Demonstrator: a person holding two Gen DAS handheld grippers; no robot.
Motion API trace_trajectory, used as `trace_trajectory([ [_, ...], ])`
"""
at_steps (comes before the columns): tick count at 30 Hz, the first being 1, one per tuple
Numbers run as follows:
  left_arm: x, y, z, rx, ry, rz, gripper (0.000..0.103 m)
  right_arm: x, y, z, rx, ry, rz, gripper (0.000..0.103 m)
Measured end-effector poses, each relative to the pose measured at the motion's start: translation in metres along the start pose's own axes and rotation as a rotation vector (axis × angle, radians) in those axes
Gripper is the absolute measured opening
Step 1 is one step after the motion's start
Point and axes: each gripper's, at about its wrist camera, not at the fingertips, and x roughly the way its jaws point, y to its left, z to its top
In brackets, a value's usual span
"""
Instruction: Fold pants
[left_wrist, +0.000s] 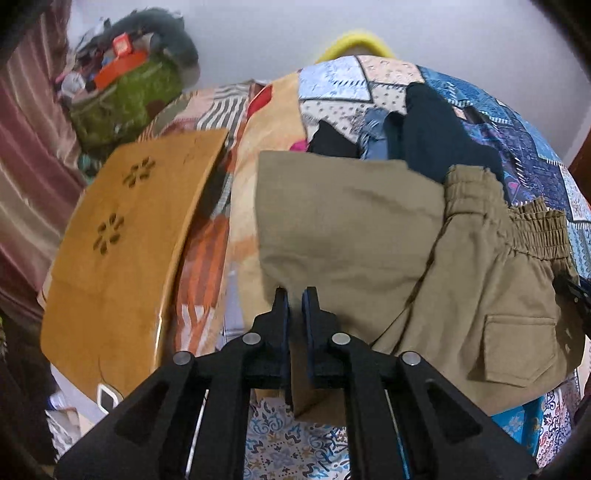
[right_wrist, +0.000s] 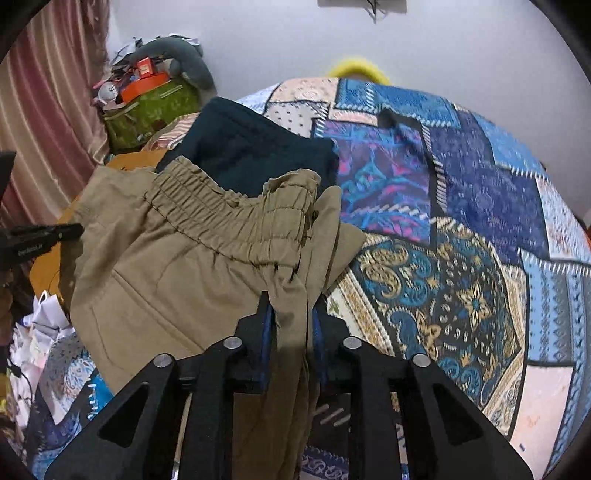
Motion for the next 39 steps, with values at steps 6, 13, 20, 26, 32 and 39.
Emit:
trace_trajectory([
  [6,-0.018,0.005,-0.017,-0.023,-0.003,0.003,0.030,-0.024,0.002,-0.007,-0.013,0.007,-0.003,0.024],
  [13,-0.099,-0.015,-0.031,0.041,-0.102,-0.015,0.030,-0.100,0.014,-0.015,-0.041,-0.144,0.019,0.024],
  [20,-0.243,-0.041,-0.056,0.089,-0.360,-0.082,0.030,-0.207,0.044,-0.020,-0.075,-0.356,0.066,0.024],
  [26,-0.345,-0.064,-0.107,0.150,-0.579,-0.108,0.030,-0.294,0.072,-0.042,-0.121,-0.538,0.098,0.024],
  [32,-0.409,-0.071,-0.166,0.131,-0.708,-0.151,0.036,-0.343,0.091,-0.081,-0.124,-0.632,0.121,0.024],
  [39,-0.451,-0.075,-0.225,0.109,-0.819,-0.134,0.067,-0.373,0.106,-0.120,-0.113,-0.719,0.065,0.056],
])
